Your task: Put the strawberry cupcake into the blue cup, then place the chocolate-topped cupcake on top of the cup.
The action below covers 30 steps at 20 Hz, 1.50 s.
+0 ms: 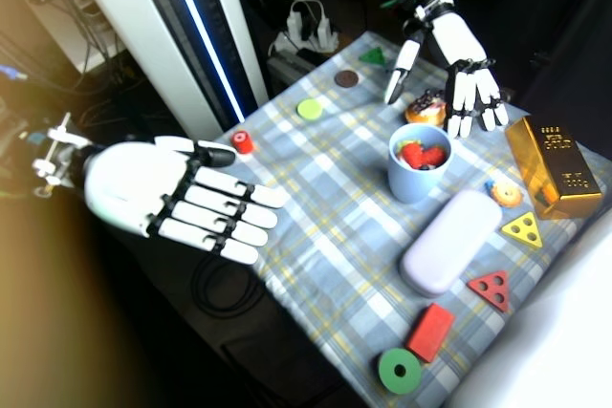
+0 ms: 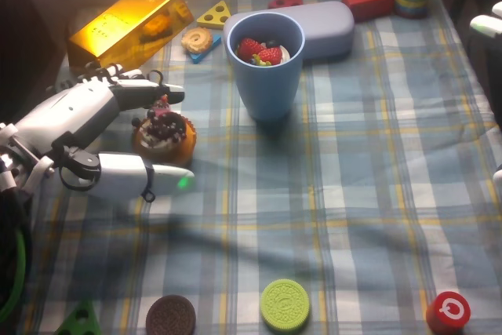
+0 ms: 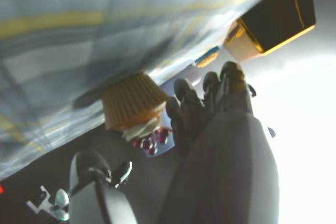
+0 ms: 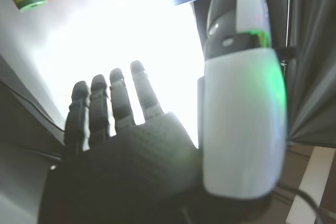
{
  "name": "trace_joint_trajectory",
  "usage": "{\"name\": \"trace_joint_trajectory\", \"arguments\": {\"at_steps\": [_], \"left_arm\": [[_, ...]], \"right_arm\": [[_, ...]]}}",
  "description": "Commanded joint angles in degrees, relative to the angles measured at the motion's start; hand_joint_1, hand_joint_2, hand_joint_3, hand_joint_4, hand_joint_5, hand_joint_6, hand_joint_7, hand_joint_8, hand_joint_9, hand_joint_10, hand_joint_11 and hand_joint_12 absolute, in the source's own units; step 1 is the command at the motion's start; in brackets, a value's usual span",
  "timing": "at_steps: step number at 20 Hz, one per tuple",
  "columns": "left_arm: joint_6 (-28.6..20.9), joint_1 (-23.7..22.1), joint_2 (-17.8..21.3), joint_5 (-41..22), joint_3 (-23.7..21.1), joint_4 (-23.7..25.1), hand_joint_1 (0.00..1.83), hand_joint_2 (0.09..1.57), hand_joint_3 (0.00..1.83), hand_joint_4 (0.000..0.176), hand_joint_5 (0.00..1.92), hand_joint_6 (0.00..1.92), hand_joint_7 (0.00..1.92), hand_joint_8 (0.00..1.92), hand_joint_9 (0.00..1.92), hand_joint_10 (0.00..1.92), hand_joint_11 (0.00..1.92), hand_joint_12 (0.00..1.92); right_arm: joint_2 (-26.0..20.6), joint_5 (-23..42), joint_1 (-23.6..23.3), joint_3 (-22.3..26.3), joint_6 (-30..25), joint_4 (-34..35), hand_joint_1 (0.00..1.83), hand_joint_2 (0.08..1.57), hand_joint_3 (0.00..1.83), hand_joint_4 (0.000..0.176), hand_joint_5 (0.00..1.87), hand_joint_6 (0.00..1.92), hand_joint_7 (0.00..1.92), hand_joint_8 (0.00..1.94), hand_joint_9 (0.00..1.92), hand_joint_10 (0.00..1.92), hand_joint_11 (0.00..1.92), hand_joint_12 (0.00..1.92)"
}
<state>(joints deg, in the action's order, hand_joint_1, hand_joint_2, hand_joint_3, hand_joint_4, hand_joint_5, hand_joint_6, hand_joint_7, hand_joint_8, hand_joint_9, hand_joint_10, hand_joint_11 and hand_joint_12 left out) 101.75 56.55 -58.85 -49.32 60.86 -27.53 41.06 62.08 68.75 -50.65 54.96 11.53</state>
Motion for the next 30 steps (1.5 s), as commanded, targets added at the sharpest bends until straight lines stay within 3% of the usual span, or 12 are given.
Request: {"name": "trace_joint_trajectory", "arguments": {"at_steps": [1, 6, 13, 15, 17, 19, 20, 21, 24, 25, 27, 30], "left_arm": [[-0.35, -0.59, -0.52, -5.9, 0.37, 1.18, 0.85, 0.8, 0.01, 0.079, 0.55, 0.0, 0.53, 0.01, 0.17, 0.01, 0.0, 0.0], [-0.34, -0.59, -0.5, -5.88, 0.55, 1.02, 0.87, 0.82, 0.01, 0.068, 0.58, 0.01, 0.56, 0.01, 0.19, 0.01, 0.0, 0.0], [-0.34, -0.74, -0.3, -6.88, 0.5, 0.78, 1.02, 0.9, 0.0, 0.065, 0.81, 0.01, 0.81, 0.01, 0.29, 0.0, 0.0, 0.0], [-0.34, -0.82, -0.17, -7.0, 0.49, 0.77, 1.04, 0.93, 0.0, 0.045, 0.86, 0.01, 0.87, 0.01, 0.31, 0.0, 0.0, 0.0], [-0.34, -1.01, 0.02, -7.4, 0.24, 0.79, 1.05, 0.95, 0.01, 0.035, 0.9, 0.01, 0.9, 0.01, 0.35, 0.01, 0.0, 0.0], [-0.33, -1.17, 0.41, -8.06, -0.21, 1.04, 1.03, 0.97, 0.01, 0.082, 0.9, 0.01, 0.91, 0.01, 0.34, 0.0, 0.0, 0.0], [-0.32, -1.28, 0.72, -8.45, -0.48, 1.21, 1.05, 0.97, 0.01, 0.059, 0.92, 0.01, 0.93, 0.01, 0.36, 0.01, 0.0, 0.0], [-0.32, -1.42, 1.11, -8.9, -0.79, 1.4, 1.04, 1.06, 0.0, 0.153, 1.01, 0.7, 0.92, 0.01, 0.38, 0.01, 0.0, 0.0], [-0.3, -1.73, 2.71, -10.78, -2.06, 1.74, 1.0, 1.12, 0.0, 0.176, 0.94, 1.04, 0.9, 0.0, 0.37, 0.0, 0.0, 0.0], [-0.28, -1.8, 3.81, -12.26, -2.9, 1.8, 1.0, 1.06, 0.0, 0.064, 0.78, 0.45, 0.85, 0.0, 0.31, 0.0, 0.0, 0.0], [-0.28, -2.06, 4.89, -13.46, -3.6, 1.98, 1.01, 1.03, 0.0, 0.04, 0.83, 0.17, 0.85, 0.0, 0.31, 0.0, 0.0, 0.0], [-0.28, -3.6, 6.34, -14.89, -4.48, 2.98, 1.0, 1.01, 0.0, 0.052, 0.87, 0.03, 0.82, 0.0, 0.31, 0.0, 0.0, 0.0]], "right_arm": [[0.18, 7.19, -0.44, -0.13, -0.05, 0.65, 0.32, 0.86, 0.0, 0.064, 0.0, 0.0, 0.0, 0.0, 0.0, 0.0, 0.0, 0.04], [0.38, 7.19, -0.37, -0.21, -0.05, 0.65, 0.32, 0.85, 0.0, 0.038, 0.0, 0.0, 0.0, 0.0, 0.0, 0.0, 0.0, 0.0], [0.52, 7.19, -0.24, -0.25, -0.05, 0.69, 0.34, 0.86, 0.0, 0.049, 0.0, 0.0, 0.0, 0.0, 0.0, 0.0, 0.04, 0.02], [0.62, 7.19, -0.22, -0.27, -0.05, 0.69, 0.35, 0.85, 0.0, 0.066, 0.0, 0.0, 0.0, 0.0, 0.02, 0.01, 0.05, 0.03], [0.74, 7.19, -0.1, -0.31, -0.06, 0.7, 0.37, 0.87, 0.01, 0.043, 0.0, 0.0, 0.0, 0.0, 0.03, 0.01, 0.06, 0.03], [0.74, 7.19, -0.06, -0.31, -0.1, 0.7, 0.35, 0.87, 0.0, 0.074, 0.0, 0.0, 0.0, 0.0, 0.0, 0.0, 0.05, 0.03], [0.73, 7.19, -0.06, -0.31, -0.17, 0.7, 0.36, 0.87, 0.0, 0.068, 0.0, 0.0, 0.0, 0.0, 0.01, 0.0, 0.06, 0.04], [0.73, 7.19, -0.06, -0.3, -0.22, 0.7, 0.36, 0.85, 0.0, 0.056, 0.0, 0.0, 0.02, 0.01, 0.03, 0.01, 0.08, 0.05], [0.73, 7.18, -0.06, -0.28, -0.23, 0.7, 0.34, 0.87, 0.0, 0.044, 0.0, 0.0, 0.01, 0.0, 0.03, 0.01, 0.04, 0.04], [0.74, 7.18, -0.06, -0.27, -0.25, 0.7, 0.34, 0.88, 0.0, 0.066, 0.0, 0.0, 0.0, 0.0, 0.0, 0.0, 0.04, 0.04], [0.73, 7.17, -0.06, -0.25, -0.28, 0.78, 0.34, 0.88, 0.0, 0.062, 0.0, 0.0, 0.0, 0.0, 0.0, 0.0, 0.04, 0.04], [0.71, 7.17, -0.04, -0.2, -0.33, 0.86, 0.37, 0.88, 0.0, 0.053, 0.0, 0.0, 0.01, 0.0, 0.01, 0.0, 0.03, 0.04]]}}
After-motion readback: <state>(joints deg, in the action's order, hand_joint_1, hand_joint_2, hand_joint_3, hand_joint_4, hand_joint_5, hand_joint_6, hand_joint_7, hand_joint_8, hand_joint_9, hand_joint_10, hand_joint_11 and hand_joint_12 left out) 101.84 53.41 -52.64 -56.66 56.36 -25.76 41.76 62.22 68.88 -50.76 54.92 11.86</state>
